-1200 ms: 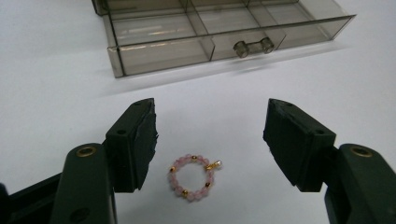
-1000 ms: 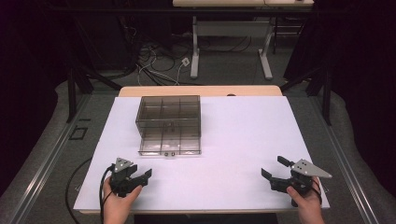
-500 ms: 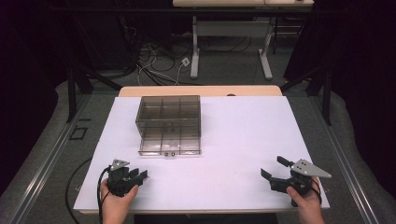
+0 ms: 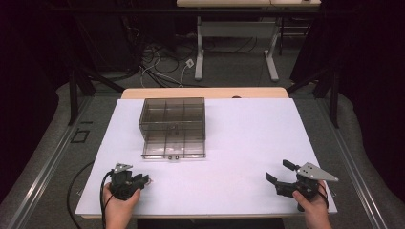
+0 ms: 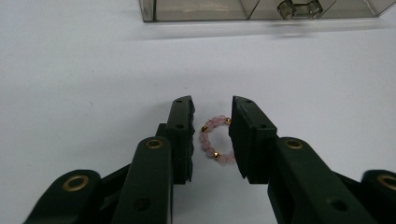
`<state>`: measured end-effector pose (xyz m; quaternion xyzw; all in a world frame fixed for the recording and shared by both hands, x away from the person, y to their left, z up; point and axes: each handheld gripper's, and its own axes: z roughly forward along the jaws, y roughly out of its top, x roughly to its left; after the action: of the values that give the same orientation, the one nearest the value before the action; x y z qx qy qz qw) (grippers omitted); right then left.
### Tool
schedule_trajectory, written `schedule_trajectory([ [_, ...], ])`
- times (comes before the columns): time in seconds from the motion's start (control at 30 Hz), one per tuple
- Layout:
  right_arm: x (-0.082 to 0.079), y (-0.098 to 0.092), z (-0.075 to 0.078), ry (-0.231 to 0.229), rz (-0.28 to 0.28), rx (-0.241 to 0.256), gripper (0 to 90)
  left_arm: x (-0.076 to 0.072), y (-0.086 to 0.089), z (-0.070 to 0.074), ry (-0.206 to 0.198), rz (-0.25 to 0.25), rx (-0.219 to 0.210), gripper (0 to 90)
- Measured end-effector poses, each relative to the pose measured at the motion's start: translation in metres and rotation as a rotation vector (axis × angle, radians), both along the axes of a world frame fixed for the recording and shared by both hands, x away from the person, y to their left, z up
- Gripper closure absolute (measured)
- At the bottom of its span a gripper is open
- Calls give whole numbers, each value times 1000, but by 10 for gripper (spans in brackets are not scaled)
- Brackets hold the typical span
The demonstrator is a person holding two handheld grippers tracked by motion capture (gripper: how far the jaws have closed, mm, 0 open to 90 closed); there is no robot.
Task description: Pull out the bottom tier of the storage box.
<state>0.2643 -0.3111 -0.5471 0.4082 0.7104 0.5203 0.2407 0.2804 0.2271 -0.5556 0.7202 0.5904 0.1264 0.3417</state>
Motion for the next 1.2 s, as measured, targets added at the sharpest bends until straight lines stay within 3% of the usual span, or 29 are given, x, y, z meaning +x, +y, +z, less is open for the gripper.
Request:
schedule_trajectory([
  [0.3, 0, 0, 0, 1, 7, -3, 147, -1, -2, 1, 20, 3, 2, 769],
  [0.73, 1, 1, -1, 8, 16, -7, 147, -2, -4, 0, 6, 17, 36, 822],
  [0.9, 1, 1, -1, 11, 15, -4, 147, -2, -6, -1, 1, 20, 54, 845],
  [1.2, 1, 1, -1, 11, 15, -3, 147, -4, -13, 0, -21, 10, 128, 860],
])
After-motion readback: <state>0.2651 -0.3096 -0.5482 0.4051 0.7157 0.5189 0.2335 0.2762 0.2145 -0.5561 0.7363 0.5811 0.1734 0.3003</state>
